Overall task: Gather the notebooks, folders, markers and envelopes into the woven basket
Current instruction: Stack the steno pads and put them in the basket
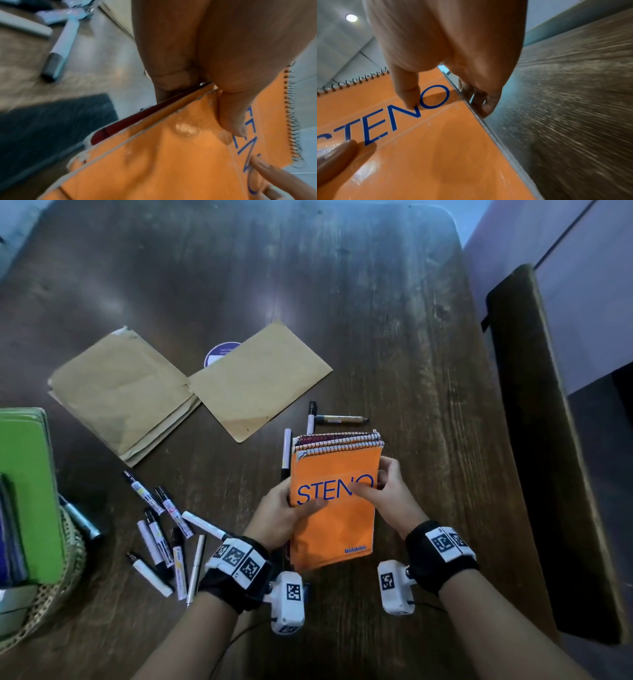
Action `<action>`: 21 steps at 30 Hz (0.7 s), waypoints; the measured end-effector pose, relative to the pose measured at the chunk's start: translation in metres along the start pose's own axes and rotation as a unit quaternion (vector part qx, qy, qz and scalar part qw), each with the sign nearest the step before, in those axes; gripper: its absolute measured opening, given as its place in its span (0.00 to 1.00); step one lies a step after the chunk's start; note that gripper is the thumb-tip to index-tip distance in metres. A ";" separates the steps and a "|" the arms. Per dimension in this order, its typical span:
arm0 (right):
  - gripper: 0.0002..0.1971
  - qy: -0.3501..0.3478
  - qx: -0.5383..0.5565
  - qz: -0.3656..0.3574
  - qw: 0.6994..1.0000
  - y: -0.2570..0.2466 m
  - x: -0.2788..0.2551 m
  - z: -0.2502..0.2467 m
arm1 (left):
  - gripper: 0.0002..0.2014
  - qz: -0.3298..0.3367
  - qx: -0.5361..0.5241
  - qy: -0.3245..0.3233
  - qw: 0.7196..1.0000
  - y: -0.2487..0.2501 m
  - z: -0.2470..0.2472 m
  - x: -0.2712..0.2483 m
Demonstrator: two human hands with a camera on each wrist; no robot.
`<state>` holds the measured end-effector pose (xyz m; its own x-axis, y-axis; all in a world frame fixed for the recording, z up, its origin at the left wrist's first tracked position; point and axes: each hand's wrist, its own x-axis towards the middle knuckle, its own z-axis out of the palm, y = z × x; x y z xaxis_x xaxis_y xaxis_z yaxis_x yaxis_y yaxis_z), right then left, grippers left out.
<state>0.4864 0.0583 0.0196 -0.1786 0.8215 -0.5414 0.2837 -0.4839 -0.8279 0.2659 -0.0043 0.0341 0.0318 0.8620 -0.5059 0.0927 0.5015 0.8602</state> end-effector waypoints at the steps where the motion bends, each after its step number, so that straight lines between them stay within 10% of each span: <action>1: 0.31 -0.005 0.013 -0.022 1.000 -0.009 -0.001 0.004 | 0.18 0.017 0.019 0.006 1.000 0.008 -0.008 0.000; 14: 0.24 0.039 -0.013 -0.201 0.979 -0.083 0.053 0.166 | 0.17 0.074 -0.027 0.142 0.987 0.046 -0.175 0.042; 21: 0.22 0.085 -0.015 -0.197 0.977 -0.078 0.065 0.228 | 0.15 0.078 0.034 0.085 0.993 0.012 -0.238 0.065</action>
<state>0.2380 0.0810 0.0152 -0.1217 0.9815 -0.1476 0.2516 -0.1134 -0.9612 0.0327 0.0757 0.0270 -0.1178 0.9313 -0.3446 0.1661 0.3606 0.9178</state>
